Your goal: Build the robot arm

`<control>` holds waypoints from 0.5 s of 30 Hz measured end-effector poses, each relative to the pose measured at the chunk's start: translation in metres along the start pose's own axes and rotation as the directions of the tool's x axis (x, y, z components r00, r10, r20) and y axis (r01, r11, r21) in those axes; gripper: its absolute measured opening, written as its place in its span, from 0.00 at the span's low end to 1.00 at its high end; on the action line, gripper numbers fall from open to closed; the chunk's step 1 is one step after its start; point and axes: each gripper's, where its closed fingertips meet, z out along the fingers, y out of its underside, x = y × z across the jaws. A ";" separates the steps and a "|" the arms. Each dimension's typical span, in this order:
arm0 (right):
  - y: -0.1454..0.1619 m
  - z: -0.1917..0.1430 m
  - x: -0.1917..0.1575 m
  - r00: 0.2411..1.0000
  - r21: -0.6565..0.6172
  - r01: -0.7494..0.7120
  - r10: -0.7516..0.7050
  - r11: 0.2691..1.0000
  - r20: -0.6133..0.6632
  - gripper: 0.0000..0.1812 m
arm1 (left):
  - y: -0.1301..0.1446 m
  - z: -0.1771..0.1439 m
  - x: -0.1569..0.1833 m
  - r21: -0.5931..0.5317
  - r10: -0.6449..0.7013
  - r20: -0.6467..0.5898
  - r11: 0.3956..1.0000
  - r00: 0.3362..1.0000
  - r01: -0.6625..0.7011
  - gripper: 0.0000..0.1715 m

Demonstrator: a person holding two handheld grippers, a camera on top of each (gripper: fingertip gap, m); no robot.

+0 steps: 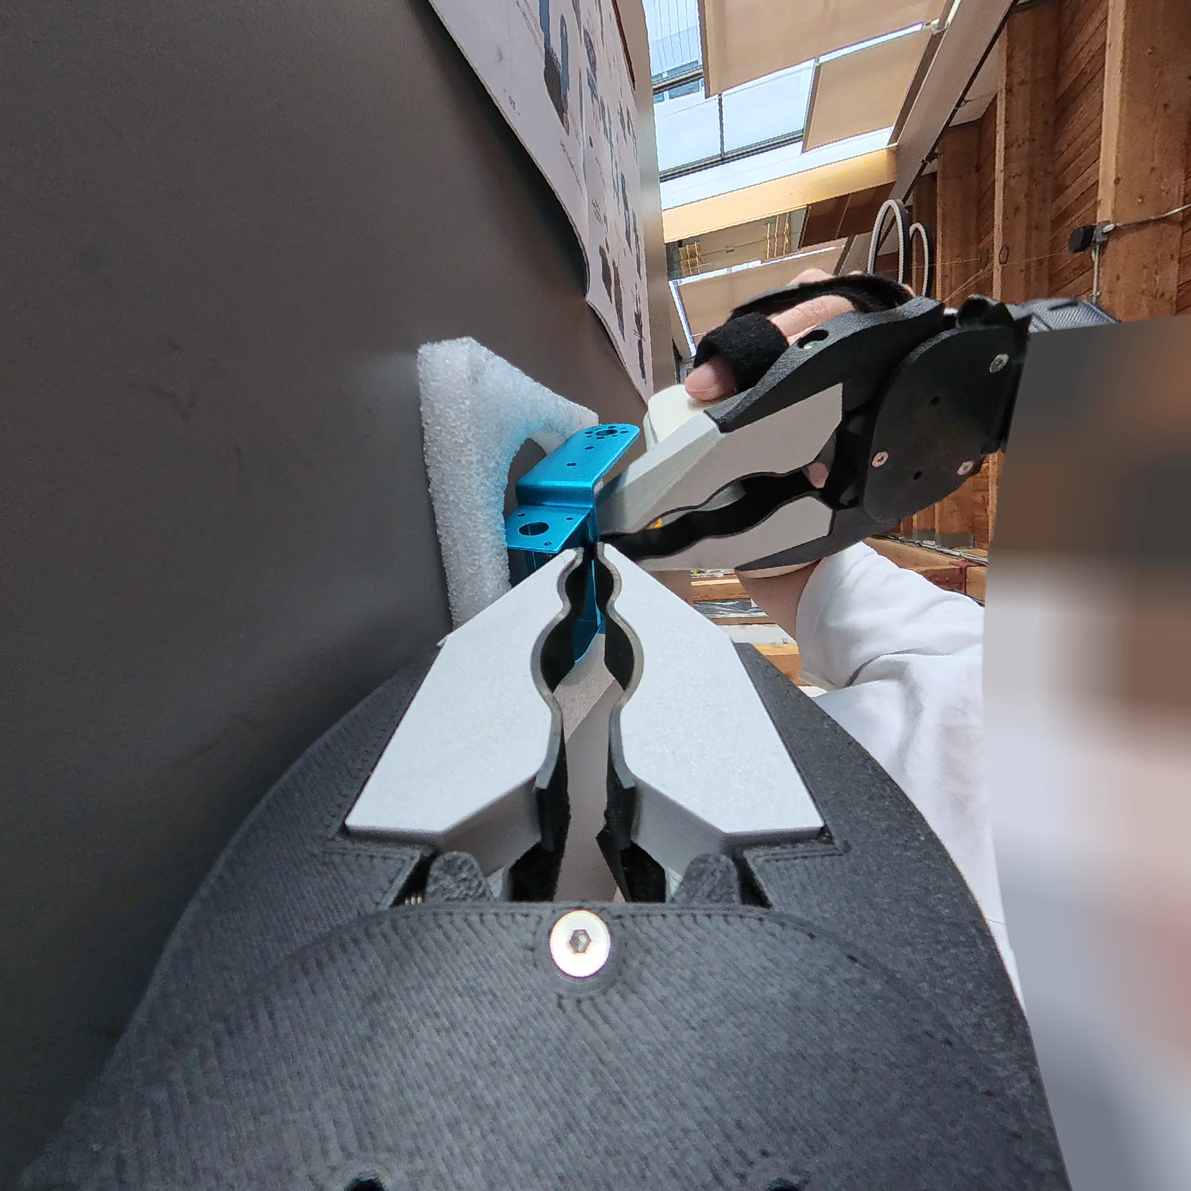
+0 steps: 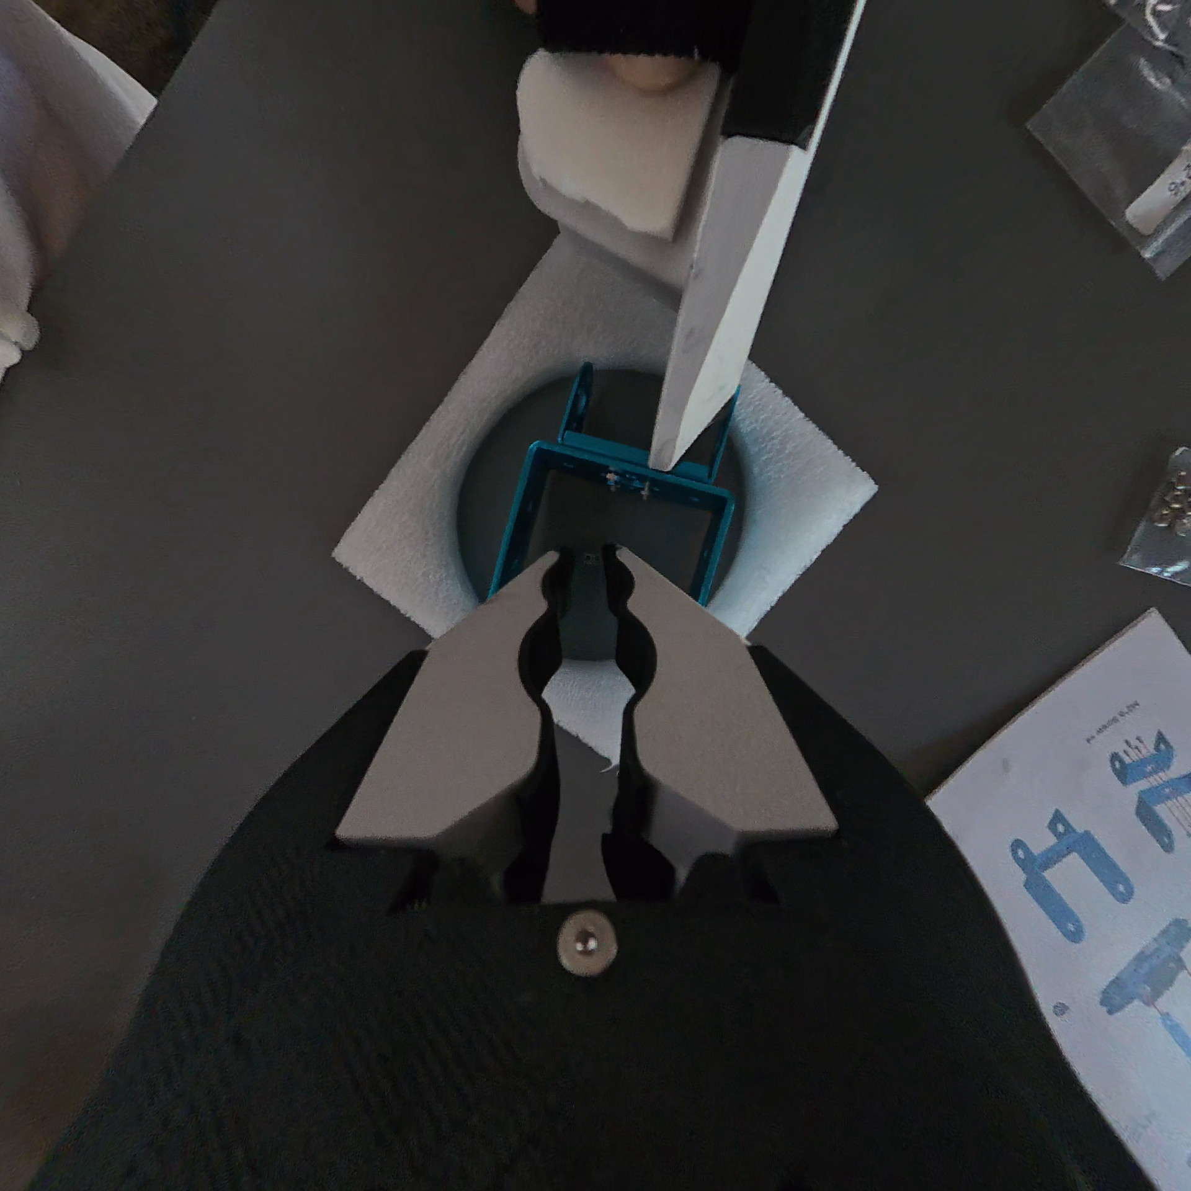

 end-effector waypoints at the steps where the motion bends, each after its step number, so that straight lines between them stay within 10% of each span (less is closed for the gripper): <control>1: 0.000 0.001 0.001 1.000 -0.006 0.007 -0.007 1.000 -0.009 0.04 | 0.000 0.000 0.000 0.001 0.000 0.000 1.000 1.000 0.000 0.00; 15: 0.005 0.007 -0.003 0.993 -0.094 0.113 -0.111 0.989 0.027 0.02 | 0.000 0.000 0.000 0.004 0.001 0.000 1.000 1.000 -0.001 0.00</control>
